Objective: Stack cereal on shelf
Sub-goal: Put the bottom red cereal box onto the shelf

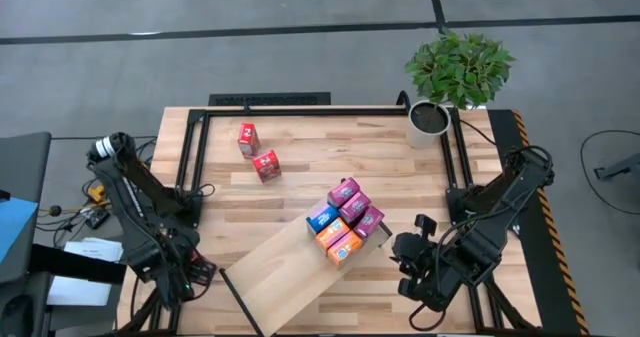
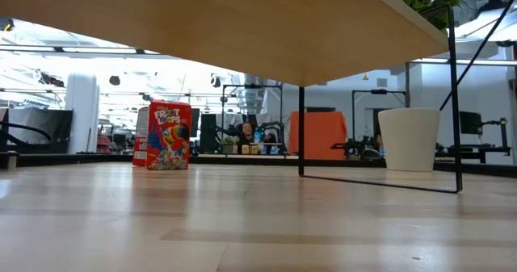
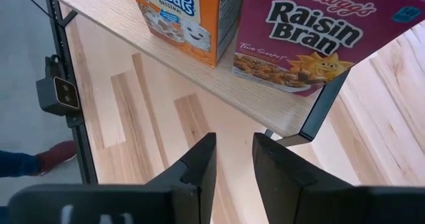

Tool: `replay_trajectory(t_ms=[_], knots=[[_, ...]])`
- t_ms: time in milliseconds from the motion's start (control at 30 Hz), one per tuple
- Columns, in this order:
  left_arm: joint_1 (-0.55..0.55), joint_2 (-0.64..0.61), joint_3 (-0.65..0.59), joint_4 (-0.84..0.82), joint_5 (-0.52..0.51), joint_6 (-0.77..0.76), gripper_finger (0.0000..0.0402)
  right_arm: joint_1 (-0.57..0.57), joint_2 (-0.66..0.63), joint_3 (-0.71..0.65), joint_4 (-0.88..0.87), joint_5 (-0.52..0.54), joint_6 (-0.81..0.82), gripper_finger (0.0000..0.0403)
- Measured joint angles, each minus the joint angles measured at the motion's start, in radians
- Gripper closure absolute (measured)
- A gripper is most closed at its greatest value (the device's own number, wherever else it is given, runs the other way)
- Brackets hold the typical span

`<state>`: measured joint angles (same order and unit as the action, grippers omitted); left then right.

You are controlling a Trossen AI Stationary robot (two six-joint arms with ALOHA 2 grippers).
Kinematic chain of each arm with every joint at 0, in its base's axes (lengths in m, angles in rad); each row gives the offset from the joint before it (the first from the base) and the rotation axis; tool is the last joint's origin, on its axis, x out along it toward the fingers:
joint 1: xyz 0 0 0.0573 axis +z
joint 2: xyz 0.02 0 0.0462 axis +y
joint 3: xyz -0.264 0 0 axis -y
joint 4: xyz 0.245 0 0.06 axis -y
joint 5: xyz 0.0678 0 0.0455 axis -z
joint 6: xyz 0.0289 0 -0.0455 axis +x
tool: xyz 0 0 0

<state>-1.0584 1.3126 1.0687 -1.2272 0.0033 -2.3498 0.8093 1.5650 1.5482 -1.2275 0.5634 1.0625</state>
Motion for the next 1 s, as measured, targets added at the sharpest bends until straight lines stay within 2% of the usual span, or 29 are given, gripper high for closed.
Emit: replay_trajectory(t_ms=[233, 333, 767, 1000], knots=[[0.017, -0.142, 0.001, -0.093, -0.002, 0.011, 0.0213, 0.0, 0.0, 0.0, -0.001, 0.018, -0.014, 0.028], [0.031, -0.226, 0.001, -0.116, -0.053, 0.01, 0.0213, 0.0, 0.0, 0.0, -0.001, 0.017, -0.016, 0.028], [0.103, -0.501, 0.001, -0.104, -0.563, 0.0, 0.0213, 0.0, 0.0, 0.0, 0.001, 0.018, -0.016, 0.028], [0.135, -0.568, 0.001, -0.03, -0.773, 0.118, 0.0213, 0.003, 0.0, 0.0, 0.0, 0.018, -0.016, 0.028]])
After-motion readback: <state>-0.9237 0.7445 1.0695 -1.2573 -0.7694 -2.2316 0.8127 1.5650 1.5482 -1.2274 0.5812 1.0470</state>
